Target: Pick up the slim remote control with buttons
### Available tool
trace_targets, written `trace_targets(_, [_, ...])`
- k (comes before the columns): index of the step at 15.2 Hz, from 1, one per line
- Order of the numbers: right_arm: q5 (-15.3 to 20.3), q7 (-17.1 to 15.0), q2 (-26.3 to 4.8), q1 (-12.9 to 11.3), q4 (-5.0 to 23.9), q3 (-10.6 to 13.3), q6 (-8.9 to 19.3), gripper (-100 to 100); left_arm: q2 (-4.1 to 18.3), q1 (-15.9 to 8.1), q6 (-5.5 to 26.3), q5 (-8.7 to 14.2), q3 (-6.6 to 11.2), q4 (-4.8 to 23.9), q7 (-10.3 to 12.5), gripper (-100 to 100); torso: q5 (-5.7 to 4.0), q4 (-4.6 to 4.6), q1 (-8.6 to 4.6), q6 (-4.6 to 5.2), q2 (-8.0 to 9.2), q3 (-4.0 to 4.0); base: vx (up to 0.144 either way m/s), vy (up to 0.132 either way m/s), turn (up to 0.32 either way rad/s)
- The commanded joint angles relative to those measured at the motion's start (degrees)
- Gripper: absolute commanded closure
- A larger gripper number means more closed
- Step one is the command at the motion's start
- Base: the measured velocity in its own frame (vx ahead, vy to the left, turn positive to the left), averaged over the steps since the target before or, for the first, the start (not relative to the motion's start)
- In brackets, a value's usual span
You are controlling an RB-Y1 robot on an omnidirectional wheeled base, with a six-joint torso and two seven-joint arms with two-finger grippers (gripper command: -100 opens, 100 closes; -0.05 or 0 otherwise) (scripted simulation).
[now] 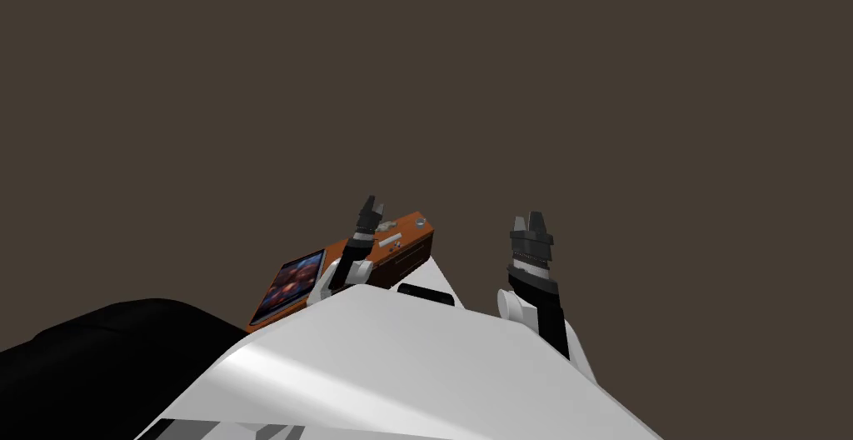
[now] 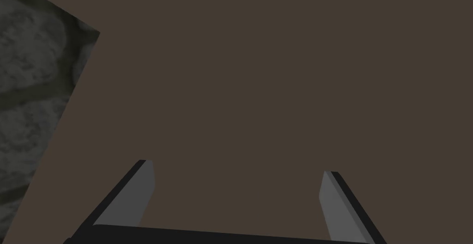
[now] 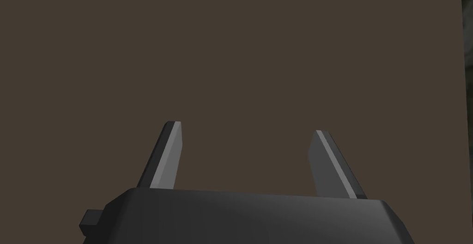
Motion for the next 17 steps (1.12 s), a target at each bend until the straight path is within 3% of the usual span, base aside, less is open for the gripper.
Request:
trace_targets(1, [0.0,0.0,0.0,0.0,0.0,0.0,0.0,0,1.8,-0.6,1.3,0.7,0.41,1.4,0.3,-100,0.0,0.0,0.0,0.0,0.0,0.0,0.002,-0.008,-0.063])
trace_targets(3, [0.0,0.0,0.0,0.0,0.0,0.0,0.0,0,5.0,-1.8,4.3,2.4,0.99,4.4,0.7,-100,0.0,0.0,0.0,0.0,0.0,0.0,0.003,-0.012,-0.106])
trace_targets(6, [0.0,0.0,0.0,0.0,0.0,0.0,0.0,0,6.6,-2.4,6.2,3.4,1.33,7.0,1.0,-100,0.0,-0.01,-0.02,0.0,-0.02,-0.01,0.004,-0.011,-0.095])
trace_targets(7, [0.0,0.0,0.0,0.0,0.0,0.0,0.0,0,8.1,-3.1,8.1,4.5,1.69,9.0,1.3,-100,0.0,0.0,-0.02,-0.01,-0.02,-0.01,0.006,-0.012,-0.111])
trace_targets(10, [0.0,0.0,0.0,0.0,0.0,0.0,0.0,0,9.5,-3.9,10.2,5.7,2.08,11.6,1.6,-100,0.0,0.0,-0.01,0.0,-0.03,-0.01,0.005,-0.011,-0.09])
trace_targets(13, [0.0,0.0,0.0,0.0,0.0,0.0,0.0,0,12.0,-5.6,14.6,8.2,2.93,16.1,2.2,-100,0.0,-0.01,-0.01,-0.01,-0.03,-0.02,0.007,-0.012,-0.124])
trace_targets(15, [0.0,0.0,0.0,0.0,0.0,0.0,0.0,0,12.0,-5.6,14.8,8.2,2.93,16.8,2.2,-100,-0.01,-0.01,-0.03,-0.01,-0.02,-0.01,0.007,-0.008,-0.07])
trace_targets(16, [0.0,0.0,0.0,0.0,0.0,0.0,0.0,0,13.2,-6.5,17.2,9.6,3.39,18.4,2.6,-100,-0.01,0.0,-0.02,-0.02,-0.01,-0.01,0.007,-0.009,-0.112])
trace_targets(17, [0.0,0.0,0.0,0.0,0.0,0.0,0.0,0,13.2,-6.5,17.2,9.6,3.39,19.3,2.6,-100,-0.01,0.0,-0.01,0.0,-0.02,-0.01,0.007,-0.007,-0.103])
